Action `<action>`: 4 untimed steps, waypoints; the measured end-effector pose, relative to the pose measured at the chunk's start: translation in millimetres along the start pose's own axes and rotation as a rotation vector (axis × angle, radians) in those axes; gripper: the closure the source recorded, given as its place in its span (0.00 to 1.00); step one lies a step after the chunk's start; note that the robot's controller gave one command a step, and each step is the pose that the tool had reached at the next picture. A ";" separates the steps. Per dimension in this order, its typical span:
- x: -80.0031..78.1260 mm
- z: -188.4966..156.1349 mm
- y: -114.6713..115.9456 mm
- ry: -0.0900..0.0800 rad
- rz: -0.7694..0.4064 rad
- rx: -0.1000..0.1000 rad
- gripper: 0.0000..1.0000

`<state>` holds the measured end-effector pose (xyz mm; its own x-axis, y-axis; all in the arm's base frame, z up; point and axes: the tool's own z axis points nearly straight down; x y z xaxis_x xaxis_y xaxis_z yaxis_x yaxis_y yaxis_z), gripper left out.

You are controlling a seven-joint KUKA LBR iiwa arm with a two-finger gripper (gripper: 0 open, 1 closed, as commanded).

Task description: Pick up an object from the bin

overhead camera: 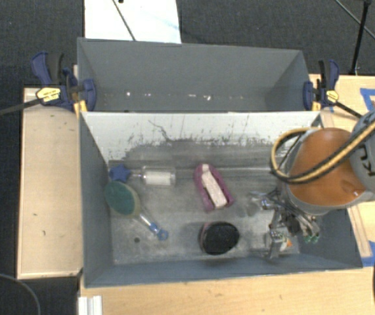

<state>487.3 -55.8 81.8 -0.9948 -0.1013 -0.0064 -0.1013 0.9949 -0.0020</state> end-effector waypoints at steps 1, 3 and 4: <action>-3.9 -8.5 84.9 0.002 -0.203 -0.005 0.00; -7.8 11.4 100.8 0.006 -0.023 -0.003 1.00; -17.5 -4.5 100.7 0.022 0.181 -0.002 1.00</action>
Offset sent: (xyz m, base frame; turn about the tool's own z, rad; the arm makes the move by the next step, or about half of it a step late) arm -0.0056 0.0822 0.0079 -0.1966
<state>494.5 46.2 86.3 -0.9967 0.0793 0.0150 0.0793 0.9969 -0.0011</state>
